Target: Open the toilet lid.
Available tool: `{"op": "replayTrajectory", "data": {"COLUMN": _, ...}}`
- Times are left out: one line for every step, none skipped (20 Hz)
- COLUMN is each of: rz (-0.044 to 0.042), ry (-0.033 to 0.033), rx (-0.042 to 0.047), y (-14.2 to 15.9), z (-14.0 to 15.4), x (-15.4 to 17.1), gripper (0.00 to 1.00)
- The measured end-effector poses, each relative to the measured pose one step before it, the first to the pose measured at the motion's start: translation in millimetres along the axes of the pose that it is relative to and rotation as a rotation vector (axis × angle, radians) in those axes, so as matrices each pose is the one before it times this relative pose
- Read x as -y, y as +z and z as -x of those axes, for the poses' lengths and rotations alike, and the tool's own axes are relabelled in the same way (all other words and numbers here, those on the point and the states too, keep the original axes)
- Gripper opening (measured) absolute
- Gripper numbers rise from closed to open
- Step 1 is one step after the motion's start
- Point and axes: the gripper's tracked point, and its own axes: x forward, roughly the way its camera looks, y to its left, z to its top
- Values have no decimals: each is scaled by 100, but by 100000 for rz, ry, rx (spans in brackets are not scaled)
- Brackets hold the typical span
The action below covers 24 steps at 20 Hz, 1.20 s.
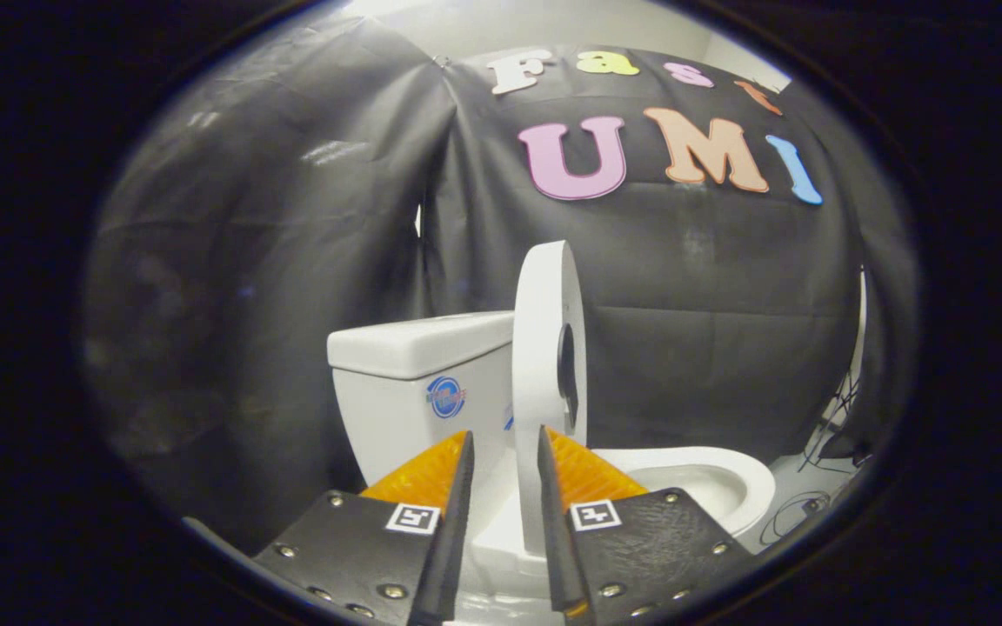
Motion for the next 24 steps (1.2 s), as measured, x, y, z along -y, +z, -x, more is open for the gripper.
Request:
{"op": "replayTrajectory", "data": {"rz": -457, "ry": 134, "rx": -238, "y": 169, "z": 259, "x": 94, "gripper": 40}}
{"op": "replayTrajectory", "data": {"rz": 19, "ry": 562, "rx": -147, "y": 76, "z": 61, "x": -101, "gripper": 49}}
{"op": "replayTrajectory", "data": {"rz": 342, "ry": 854, "rx": 107, "y": 282, "z": 232, "x": -112, "gripper": 55}}
{"op": "replayTrajectory", "data": {"rz": 445, "ry": 916, "rx": 99, "y": 355, "z": 178, "x": -159, "gripper": 62}}
{"op": "replayTrajectory", "data": {"rz": 316, "ry": 569, "rx": 155, "y": 383, "z": 246, "x": -28, "gripper": 69}}
{"op": "replayTrajectory", "data": {"rz": -27, "ry": 493, "rx": -175, "y": 308, "z": 189, "x": 75, "gripper": 77}}
{"op": "replayTrajectory", "data": {"rz": -137, "ry": 409, "rx": -18, "y": 487, "z": 224, "x": 75, "gripper": 80}}
{"op": "replayTrajectory", "data": {"rz": -134, "ry": 273, "rx": -51, "y": 223, "z": 414, "x": 58, "gripper": 84}}
{"op": "replayTrajectory", "data": {"rz": 137, "ry": -594, "rx": 491, "y": 566, "z": 326, "x": 328, "gripper": 88}}
{"op": "replayTrajectory", "data": {"rz": 844, "ry": -1486, "rx": 719, "y": 672, "z": 369, "x": 648, "gripper": 92}}
{"op": "replayTrajectory", "data": {"rz": 1051, "ry": -1412, "rx": 156, "y": 567, "z": 280, "x": 561, "gripper": 92}}
{"op": "replayTrajectory", "data": {"rz": 816, "ry": -416, "rx": 24, "y": 602, "z": 214, "x": 351, "gripper": 93}}
{"op": "replayTrajectory", "data": {"rz": 701, "ry": -479, "rx": 49, "y": 626, "z": 320, "x": 372, "gripper": 94}}
{"op": "replayTrajectory", "data": {"rz": 370, "ry": -373, "rx": 357, "y": 740, "z": 452, "x": 524, "gripper": 98}}
{"op": "replayTrajectory", "data": {"rz": 350, "ry": -298, "rx": 1483, "y": 1094, "z": 481, "x": 552, "gripper": 98}}
{"op": "replayTrajectory", "data": {"rz": -186, "ry": -456, "rx": 909, "y": 1025, "z": 463, "x": 665, "gripper": 98}}
{"op": "replayTrajectory", "data": {"rz": -1095, "ry": -395, "rx": 352, "y": 618, "z": 580, "x": 397, "gripper": 98}}
{"op": "replayTrajectory", "data": {"rz": -1176, "ry": 5, "rx": 74, "y": 670, "z": 344, "x": 486, "gripper": 98}}
{"op": "replayTrajectory", "data": {"rz": -879, "ry": -258, "rx": 435, "y": 882, "z": 382, "x": 612, "gripper": 98}}
{"op": "replayTrajectory", "data": {"rz": -471, "ry": -845, "rx": 848, "y": 998, "z": 321, "x": 844, "gripper": 98}}
{"op": "replayTrajectory", "data": {"rz": -164, "ry": -875, "rx": 783, "y": 921, "z": 443, "x": 729, "gripper": 98}}
{"op": "replayTrajectory", "data": {"rz": 164, "ry": -846, "rx": 583, "y": 821, "z": 387, "x": 640, "gripper": 98}}
{"op": "replayTrajectory", "data": {"rz": 324, "ry": -1098, "rx": 429, "y": 825, "z": 312, "x": 807, "gripper": 98}}
{"op": "replayTrajectory", "data": {"rz": 432, "ry": -1417, "rx": 310, "y": 708, "z": 189, "x": 1067, "gripper": 98}}
